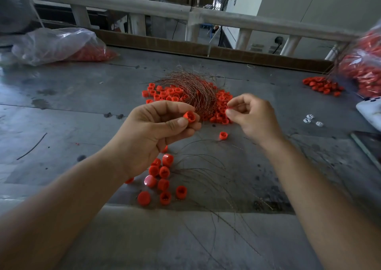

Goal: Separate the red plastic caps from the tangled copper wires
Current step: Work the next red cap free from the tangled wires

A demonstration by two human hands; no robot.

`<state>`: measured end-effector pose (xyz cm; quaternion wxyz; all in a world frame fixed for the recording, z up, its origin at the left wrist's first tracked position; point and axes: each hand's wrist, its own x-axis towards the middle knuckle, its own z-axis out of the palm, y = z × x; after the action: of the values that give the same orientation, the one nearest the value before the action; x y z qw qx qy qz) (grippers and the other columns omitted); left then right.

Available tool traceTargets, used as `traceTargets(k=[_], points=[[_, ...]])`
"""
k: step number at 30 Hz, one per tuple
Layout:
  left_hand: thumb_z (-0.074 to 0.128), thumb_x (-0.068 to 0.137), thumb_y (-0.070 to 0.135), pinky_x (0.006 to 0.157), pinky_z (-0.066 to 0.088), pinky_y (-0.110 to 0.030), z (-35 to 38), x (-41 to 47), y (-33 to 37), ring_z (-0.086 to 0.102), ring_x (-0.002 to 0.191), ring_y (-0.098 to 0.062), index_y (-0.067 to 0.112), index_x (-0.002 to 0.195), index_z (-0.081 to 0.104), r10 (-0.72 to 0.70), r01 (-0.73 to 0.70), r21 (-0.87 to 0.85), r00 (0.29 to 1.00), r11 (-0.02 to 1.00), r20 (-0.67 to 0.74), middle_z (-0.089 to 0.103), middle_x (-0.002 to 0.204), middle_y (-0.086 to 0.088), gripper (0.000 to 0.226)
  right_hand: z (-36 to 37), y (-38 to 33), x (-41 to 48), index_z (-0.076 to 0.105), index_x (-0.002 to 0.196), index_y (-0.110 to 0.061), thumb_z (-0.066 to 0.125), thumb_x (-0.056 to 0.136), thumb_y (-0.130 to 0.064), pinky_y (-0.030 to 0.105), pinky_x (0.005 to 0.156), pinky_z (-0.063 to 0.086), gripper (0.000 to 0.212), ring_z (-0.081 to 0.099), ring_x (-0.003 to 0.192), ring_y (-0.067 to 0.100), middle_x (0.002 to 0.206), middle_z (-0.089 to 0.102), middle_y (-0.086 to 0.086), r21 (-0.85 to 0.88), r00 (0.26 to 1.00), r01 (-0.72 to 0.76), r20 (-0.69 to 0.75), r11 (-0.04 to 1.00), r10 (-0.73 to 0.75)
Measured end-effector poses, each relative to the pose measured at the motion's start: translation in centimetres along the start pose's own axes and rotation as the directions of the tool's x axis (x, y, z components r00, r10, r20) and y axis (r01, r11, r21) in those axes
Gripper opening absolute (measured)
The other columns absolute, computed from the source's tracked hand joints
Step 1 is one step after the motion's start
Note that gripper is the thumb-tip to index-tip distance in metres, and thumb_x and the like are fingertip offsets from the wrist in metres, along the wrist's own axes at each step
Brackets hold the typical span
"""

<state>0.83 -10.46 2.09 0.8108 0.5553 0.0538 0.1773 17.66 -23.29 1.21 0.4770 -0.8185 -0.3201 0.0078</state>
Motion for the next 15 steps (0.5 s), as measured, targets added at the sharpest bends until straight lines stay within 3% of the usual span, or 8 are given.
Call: traceTargets(k=[3,5,9,15], points=[[0.057,0.065,0.0,0.063,0.054,-0.018,0.0,0.0,-0.1,0.07,0.072,-0.015,0.01,0.074,0.075,-0.004,0.004,0.008,1.0,1.0,-0.001,0.072,0.076,-0.007,0.022,-1.1,-1.3,-0.7,0.061,0.074,-0.018,0.06,0.084,-0.003,0.012,0.048,0.043,0.018,0.059,0.053,0.001,0.059,0.065,-0.007,0.439,0.979,-0.181,0.161,0.88,0.122],[0.058,0.065,0.0,0.063,0.054,-0.018,0.0,0.0,-0.2,0.07,0.072,-0.015,0.009,0.073,0.075,-0.008,0.008,0.015,1.0,1.0,-0.002,0.072,0.076,-0.007,0.021,-1.1,-2.1,-1.3,0.06,0.075,-0.014,0.056,0.086,-0.003,0.014,0.046,0.045,0.016,0.061,0.052,0.004,0.059,0.066,-0.004,0.578,0.951,-0.282,0.275,0.766,0.142],[0.058,0.064,-0.001,0.061,0.054,-0.018,0.1,0.0,-0.2,0.07,0.07,-0.016,0.008,0.073,0.073,-0.009,0.01,0.019,1.0,1.0,-0.018,0.072,0.075,-0.009,0.02,-0.5,-3.5,-2.2,0.061,0.082,-0.014,0.05,0.088,-0.003,0.014,0.044,0.045,0.016,0.06,0.05,0.005,0.059,0.066,-0.002,0.648,0.906,-0.373,0.407,0.664,0.113],[0.059,0.063,0.002,0.063,0.054,-0.019,0.0,0.1,-0.2,0.07,0.071,-0.015,0.012,0.073,0.075,0.002,-0.001,0.061,1.0,0.998,-0.016,0.072,0.075,-0.007,0.021,0.1,-4.0,-2.7,0.059,0.081,-0.011,0.051,0.086,-0.005,0.015,0.043,0.046,0.011,0.061,0.05,0.006,0.059,0.067,0.0,0.656,0.868,-0.44,0.486,0.613,0.103]])
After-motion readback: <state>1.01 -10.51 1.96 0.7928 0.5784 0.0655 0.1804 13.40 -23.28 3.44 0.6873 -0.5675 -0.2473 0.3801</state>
